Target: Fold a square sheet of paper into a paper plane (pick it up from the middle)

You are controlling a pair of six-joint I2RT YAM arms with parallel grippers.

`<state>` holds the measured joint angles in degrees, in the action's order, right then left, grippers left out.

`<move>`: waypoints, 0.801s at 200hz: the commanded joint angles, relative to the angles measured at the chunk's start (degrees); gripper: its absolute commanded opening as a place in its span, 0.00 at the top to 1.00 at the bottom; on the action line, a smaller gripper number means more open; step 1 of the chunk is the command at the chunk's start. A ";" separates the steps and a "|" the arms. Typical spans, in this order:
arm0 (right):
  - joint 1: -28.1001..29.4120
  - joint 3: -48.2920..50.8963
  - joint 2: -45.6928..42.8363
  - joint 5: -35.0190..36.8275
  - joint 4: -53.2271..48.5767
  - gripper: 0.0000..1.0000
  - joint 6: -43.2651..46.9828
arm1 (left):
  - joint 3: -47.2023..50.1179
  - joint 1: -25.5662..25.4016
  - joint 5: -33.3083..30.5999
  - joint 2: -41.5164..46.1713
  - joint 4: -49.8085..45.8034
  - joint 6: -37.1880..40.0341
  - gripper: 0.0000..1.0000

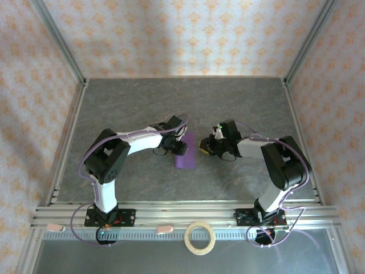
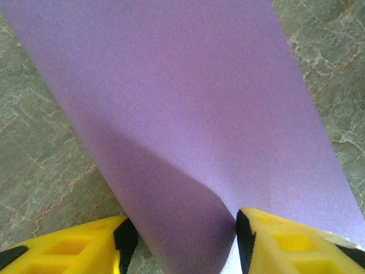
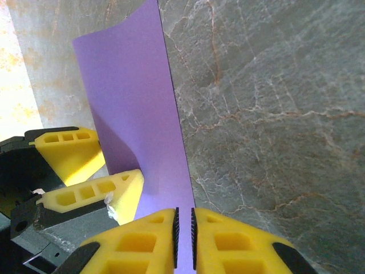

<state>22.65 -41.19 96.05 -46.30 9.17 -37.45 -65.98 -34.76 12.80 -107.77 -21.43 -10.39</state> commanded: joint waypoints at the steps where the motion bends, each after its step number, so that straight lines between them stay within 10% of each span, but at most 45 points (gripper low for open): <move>1: -0.13 -0.50 0.60 -0.93 2.08 0.86 -0.15 | 0.84 0.81 -1.05 -3.60 0.58 1.17 0.46; 160: 2.88 -4.17 3.80 -0.16 3.33 0.90 -1.74 | 1.27 0.84 -0.95 -3.61 0.77 0.98 0.49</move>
<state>24.27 -42.48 98.15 -46.70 10.59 -38.24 -65.98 -34.70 12.64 -107.77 -21.50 -10.39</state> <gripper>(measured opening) 0.102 0.509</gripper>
